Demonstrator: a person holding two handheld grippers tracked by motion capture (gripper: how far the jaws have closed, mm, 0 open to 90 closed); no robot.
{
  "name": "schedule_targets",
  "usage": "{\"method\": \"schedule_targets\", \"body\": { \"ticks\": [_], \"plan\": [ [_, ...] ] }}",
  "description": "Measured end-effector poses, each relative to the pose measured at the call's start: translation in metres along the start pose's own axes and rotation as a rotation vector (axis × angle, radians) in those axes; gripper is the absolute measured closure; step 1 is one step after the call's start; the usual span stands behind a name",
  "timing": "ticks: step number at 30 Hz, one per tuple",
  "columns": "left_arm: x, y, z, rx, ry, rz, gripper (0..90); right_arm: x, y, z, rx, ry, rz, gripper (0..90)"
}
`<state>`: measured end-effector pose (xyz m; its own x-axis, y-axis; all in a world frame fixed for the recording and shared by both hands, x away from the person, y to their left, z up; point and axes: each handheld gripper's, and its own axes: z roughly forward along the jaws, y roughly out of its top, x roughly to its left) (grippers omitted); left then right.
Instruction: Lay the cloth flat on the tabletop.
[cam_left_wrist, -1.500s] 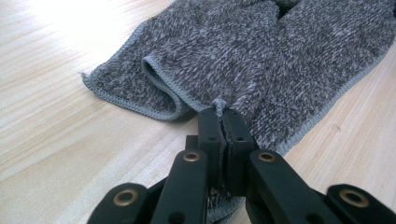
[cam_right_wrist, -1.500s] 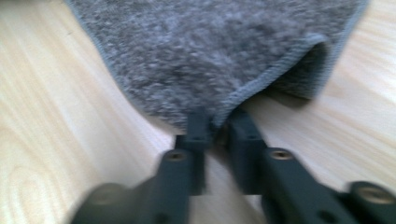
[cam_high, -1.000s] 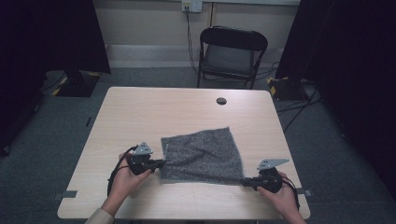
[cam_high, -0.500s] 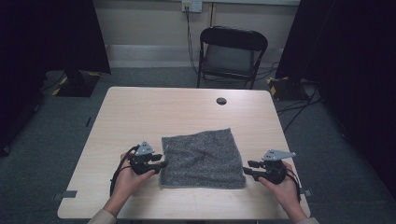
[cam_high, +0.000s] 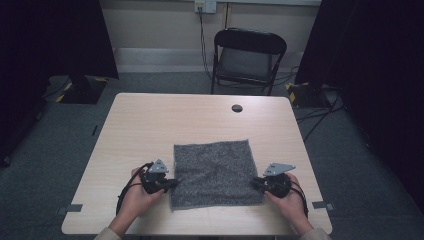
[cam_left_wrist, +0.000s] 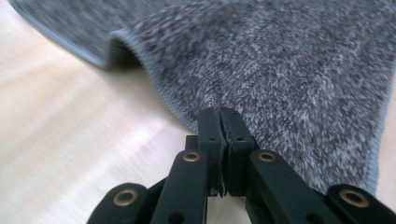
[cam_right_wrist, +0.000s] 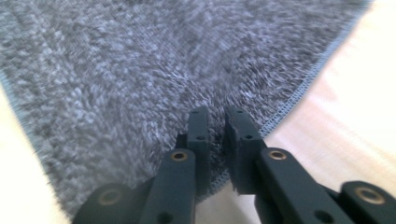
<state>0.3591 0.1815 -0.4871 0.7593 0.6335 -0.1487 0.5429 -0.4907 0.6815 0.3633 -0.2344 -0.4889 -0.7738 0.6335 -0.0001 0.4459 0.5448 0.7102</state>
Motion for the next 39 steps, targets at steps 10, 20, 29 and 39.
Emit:
{"method": "schedule_targets", "body": {
  "ticks": [10,20,29,39],
  "plan": [
    [0.018,0.022,-0.006,-0.155,0.109,-0.044,57.6,-0.008,0.01,-0.007,-0.078,-0.01,0.034,69.0],
    [0.035,0.034,0.04,-0.117,0.152,0.052,64.7,-0.017,0.017,0.028,-0.07,-0.029,0.045,64.9],
    [0.048,0.041,0.038,-0.136,0.197,0.002,44.1,-0.026,0.026,0.039,-0.108,-0.064,0.065,35.5],
    [0.039,0.034,0.019,-0.17,0.148,-0.008,19.3,-0.011,0.024,0.022,-0.192,-0.015,0.063,15.9]
  ]
}}
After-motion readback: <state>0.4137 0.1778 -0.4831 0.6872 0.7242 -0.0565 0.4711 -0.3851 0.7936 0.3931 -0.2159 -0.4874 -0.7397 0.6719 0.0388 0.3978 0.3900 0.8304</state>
